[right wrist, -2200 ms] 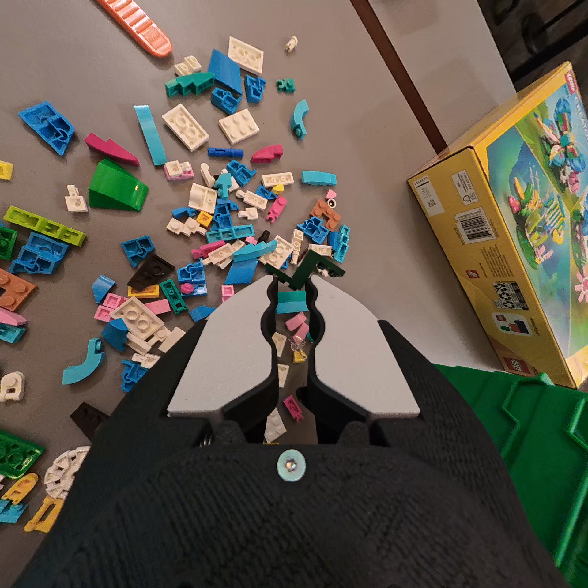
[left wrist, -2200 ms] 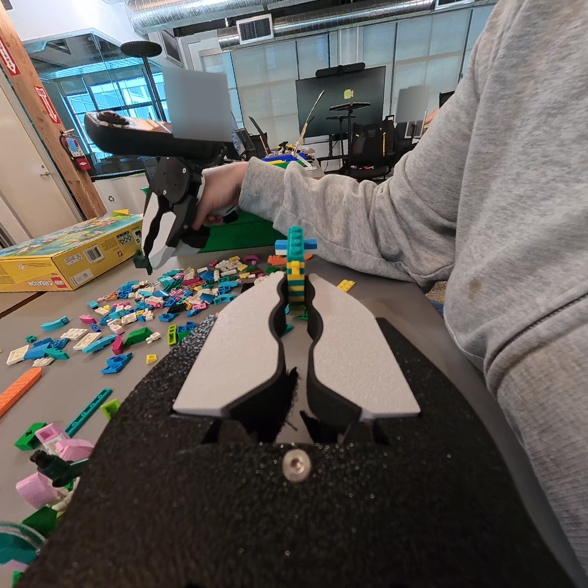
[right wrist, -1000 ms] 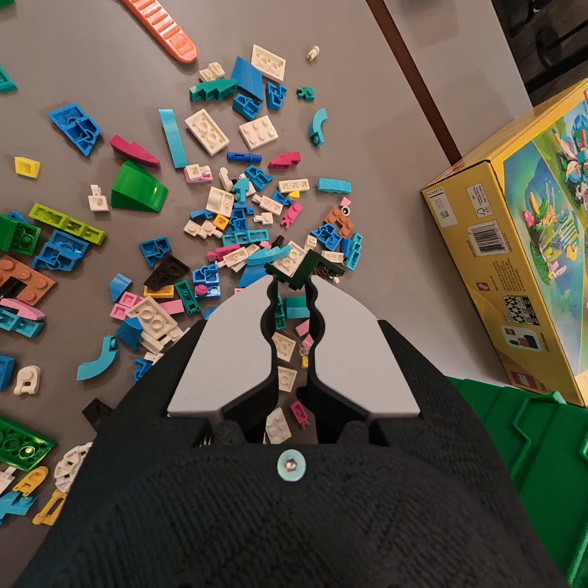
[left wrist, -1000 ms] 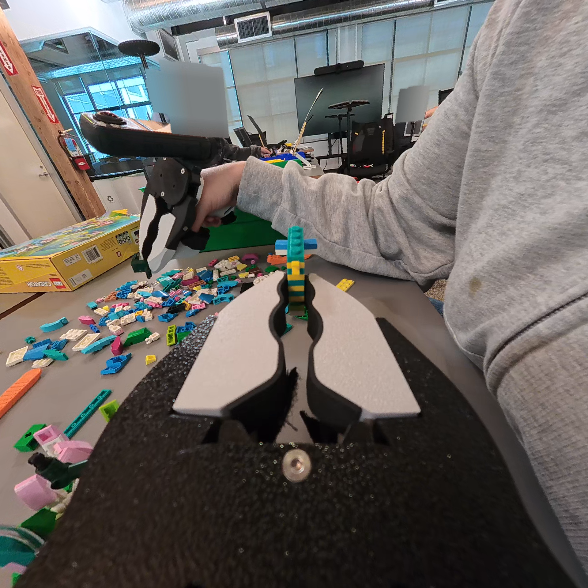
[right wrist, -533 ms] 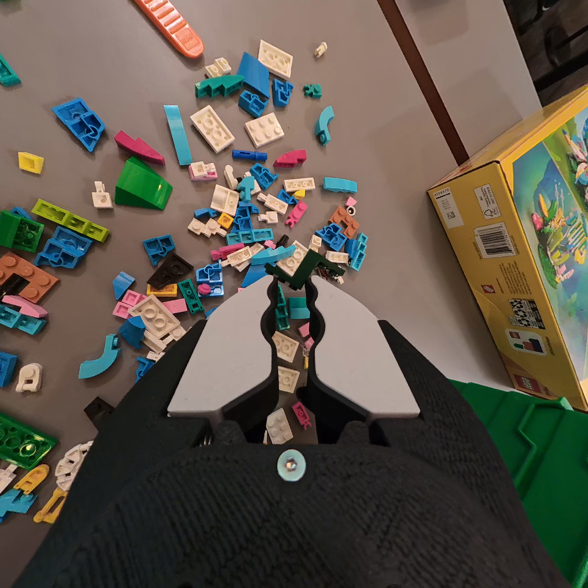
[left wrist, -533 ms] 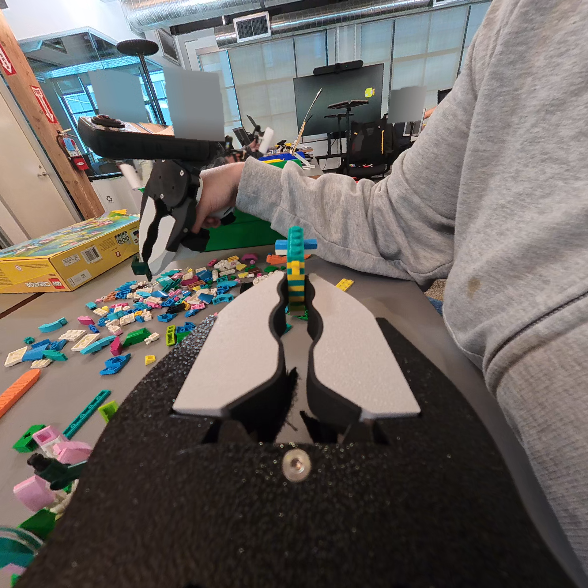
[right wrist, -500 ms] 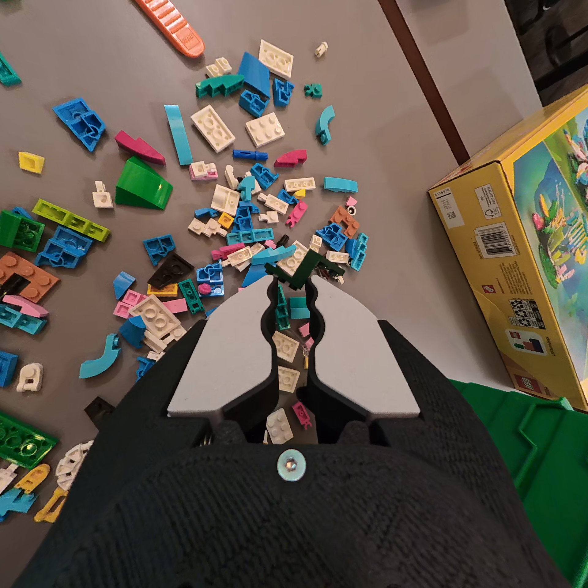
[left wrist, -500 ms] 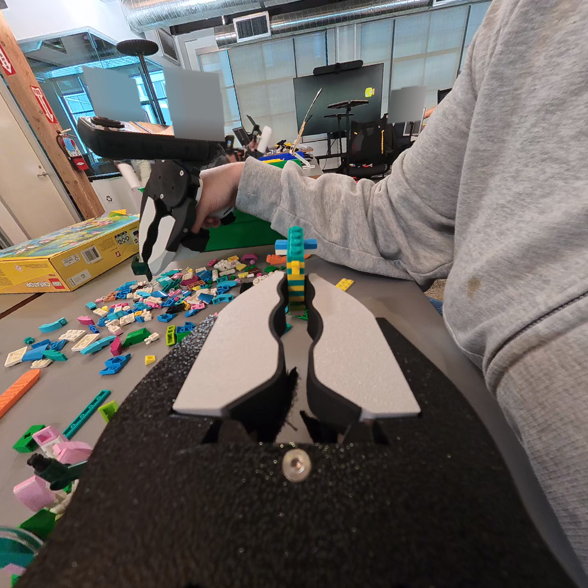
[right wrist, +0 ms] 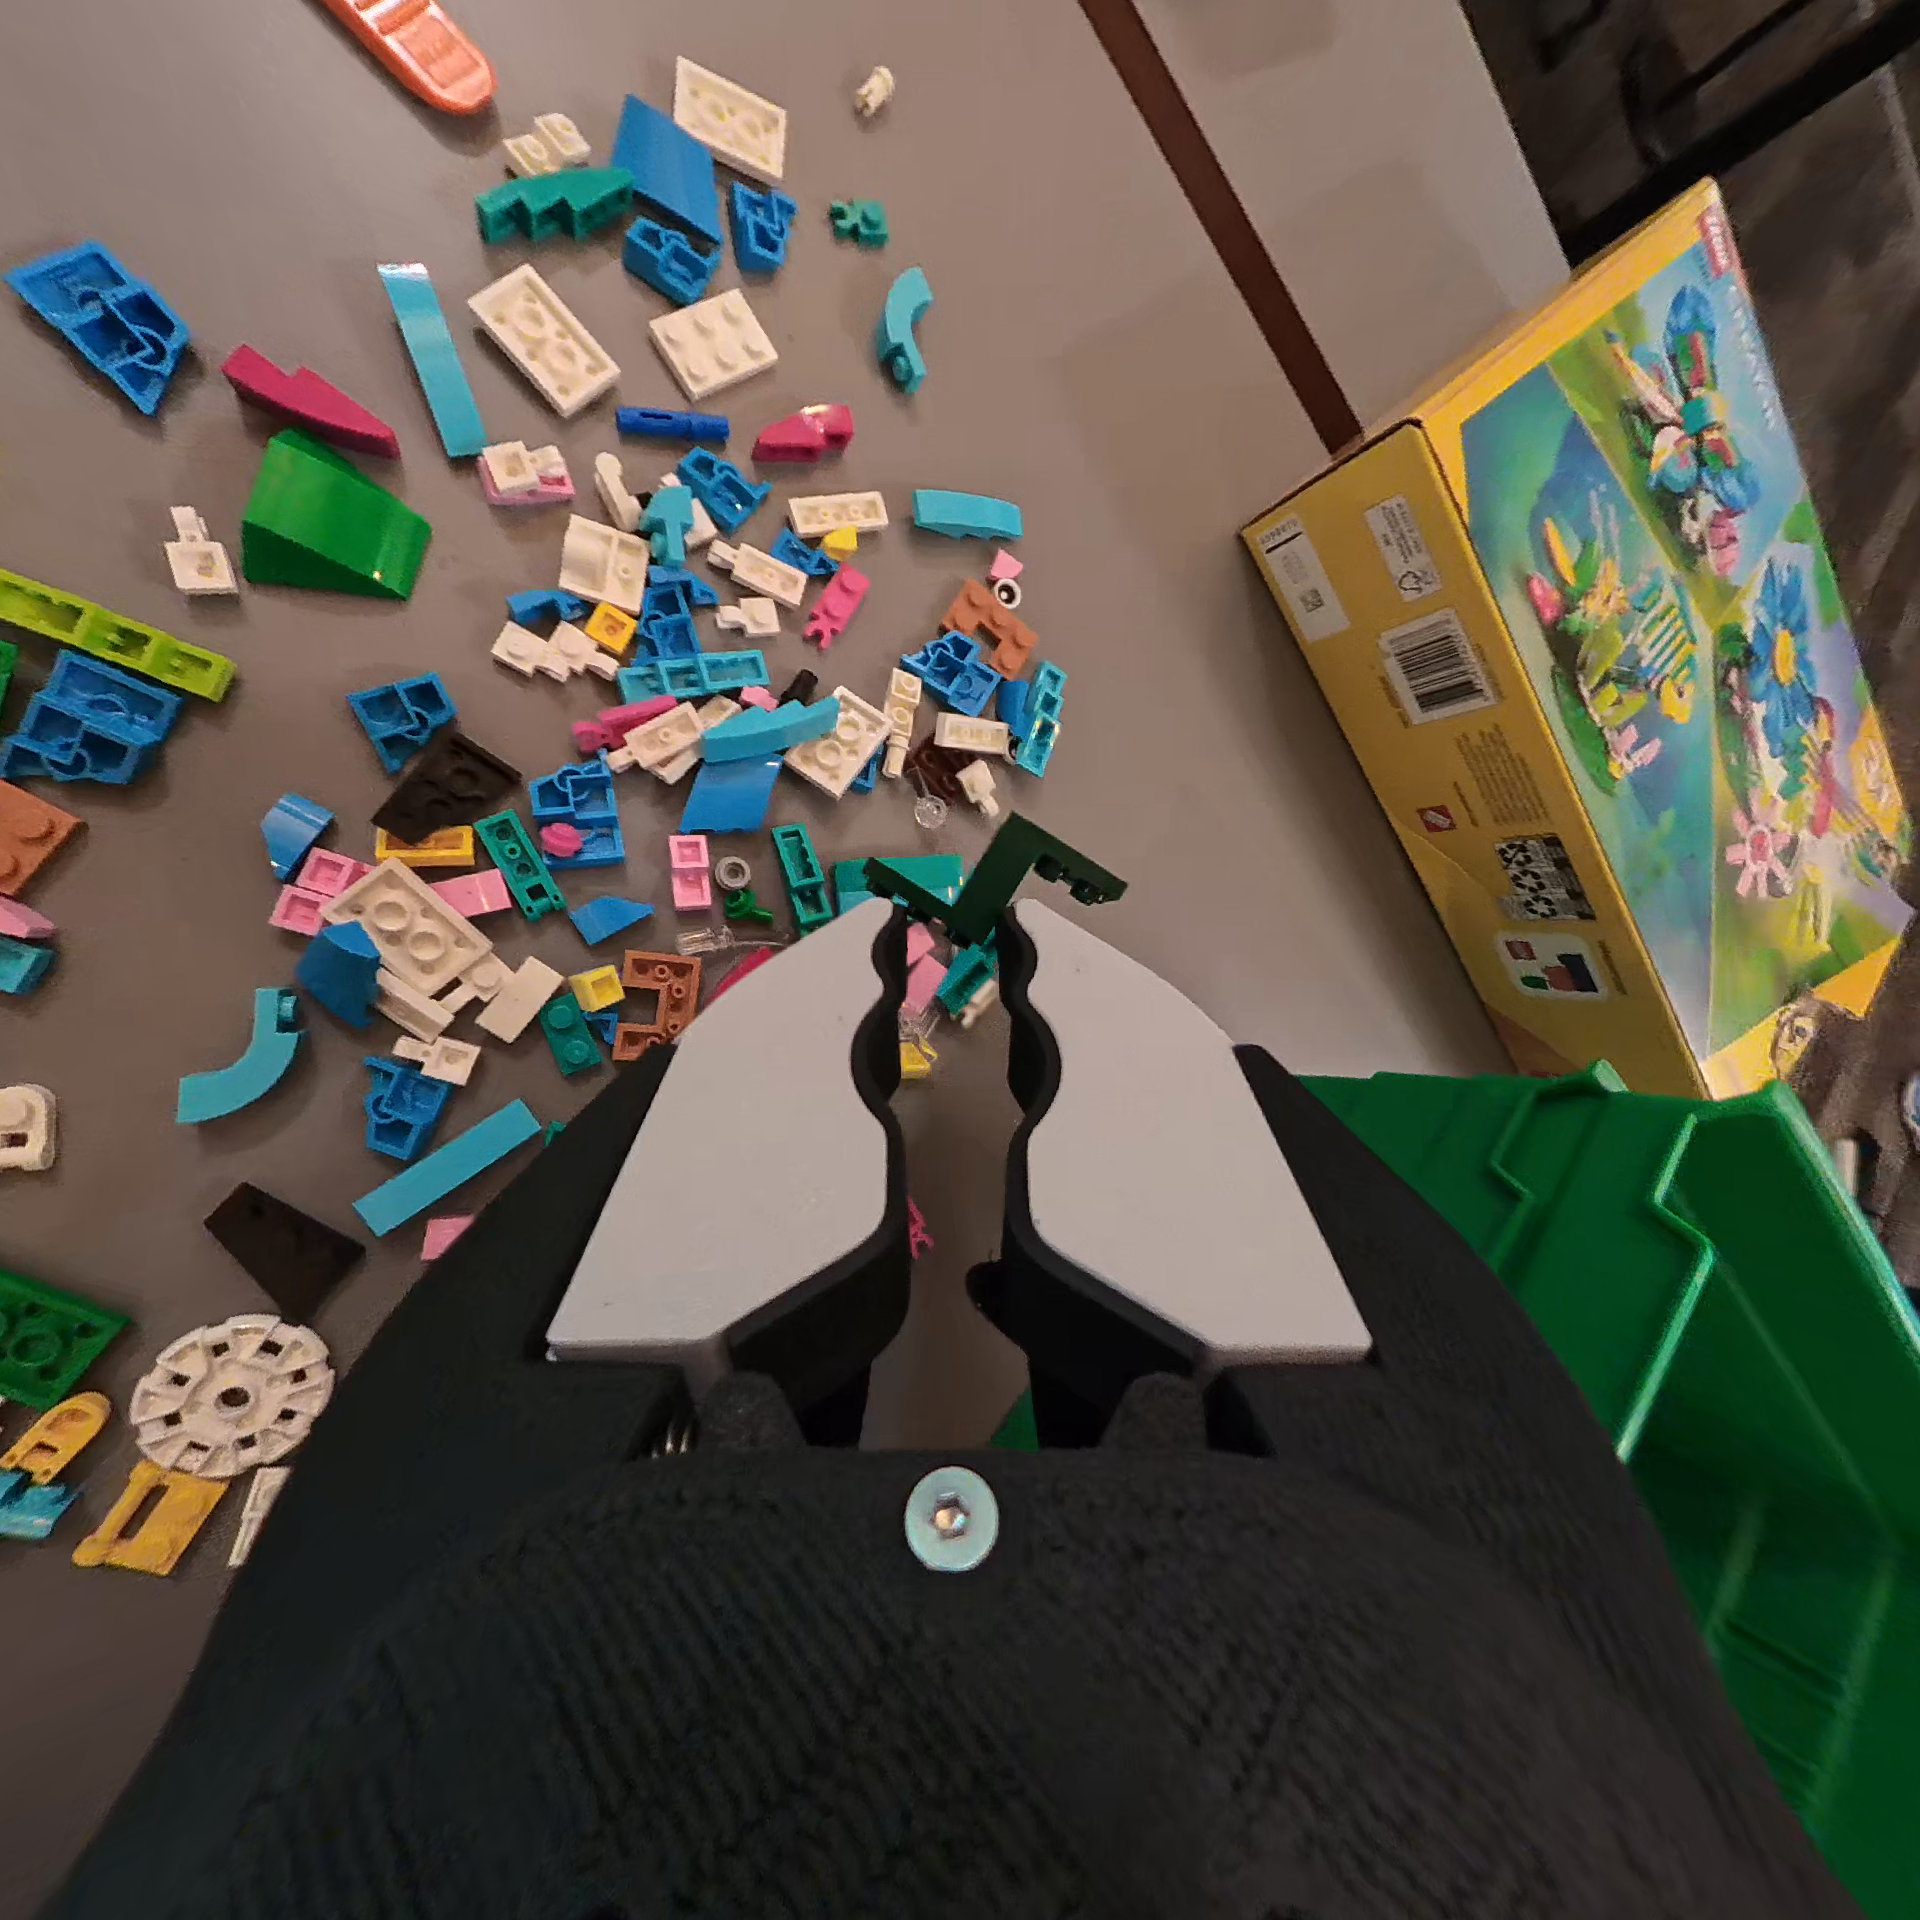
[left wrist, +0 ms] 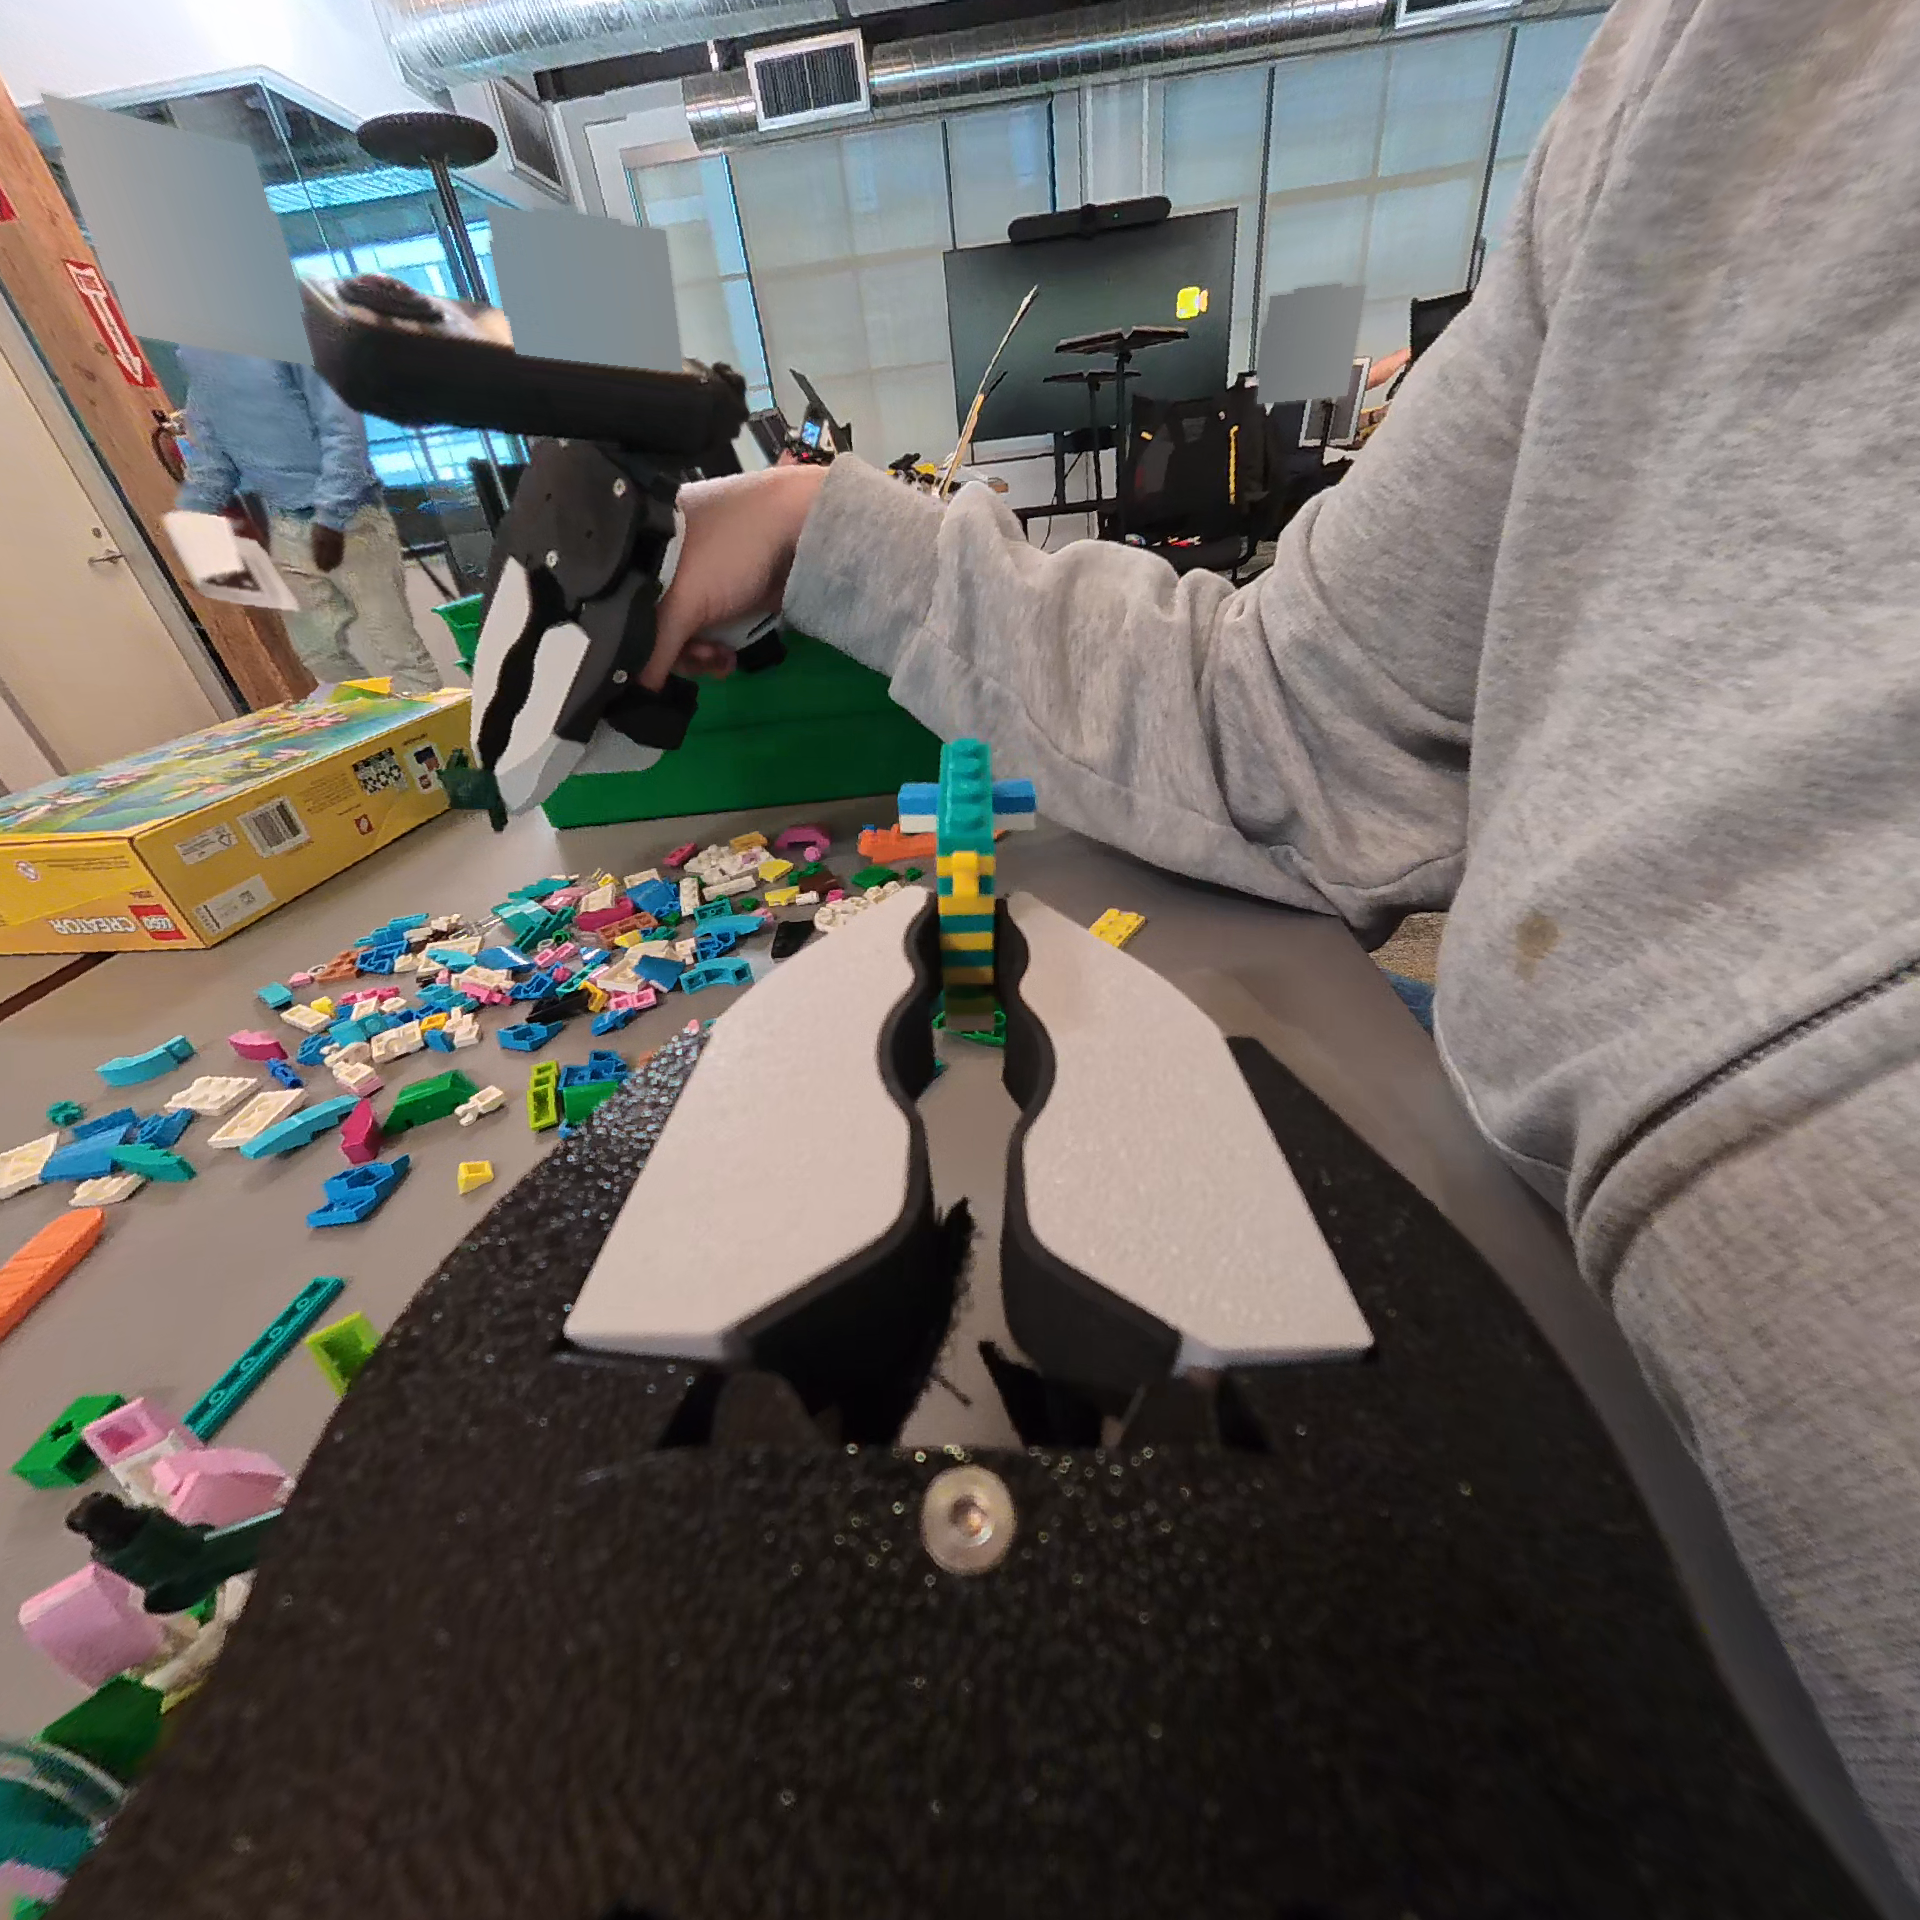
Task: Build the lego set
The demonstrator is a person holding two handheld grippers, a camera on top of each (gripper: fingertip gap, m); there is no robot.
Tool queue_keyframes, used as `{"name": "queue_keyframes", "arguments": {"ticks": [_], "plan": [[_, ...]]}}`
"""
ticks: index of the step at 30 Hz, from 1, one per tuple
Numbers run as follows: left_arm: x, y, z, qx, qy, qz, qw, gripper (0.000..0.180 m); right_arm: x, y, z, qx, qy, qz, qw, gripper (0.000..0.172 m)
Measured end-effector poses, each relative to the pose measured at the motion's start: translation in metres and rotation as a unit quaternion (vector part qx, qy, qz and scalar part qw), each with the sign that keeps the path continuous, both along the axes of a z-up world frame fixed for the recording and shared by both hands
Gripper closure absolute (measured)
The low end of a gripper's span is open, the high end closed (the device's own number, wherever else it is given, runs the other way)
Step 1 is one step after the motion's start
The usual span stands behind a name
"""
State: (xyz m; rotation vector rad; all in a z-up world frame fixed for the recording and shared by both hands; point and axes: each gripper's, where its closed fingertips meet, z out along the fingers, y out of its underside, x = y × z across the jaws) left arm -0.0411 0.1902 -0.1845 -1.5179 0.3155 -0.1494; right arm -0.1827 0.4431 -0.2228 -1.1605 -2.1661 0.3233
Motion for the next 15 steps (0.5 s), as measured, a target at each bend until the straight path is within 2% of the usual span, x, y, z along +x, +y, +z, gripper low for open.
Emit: {"name": "queue_keyframes", "arguments": {"ticks": [15], "plan": [[0.001,-0.001,0.001,0.002,-0.005,-0.002,1.0,0.172,0.005,0.008,-0.015,0.004,-0.035,-0.017,0.999,0.156]]}}
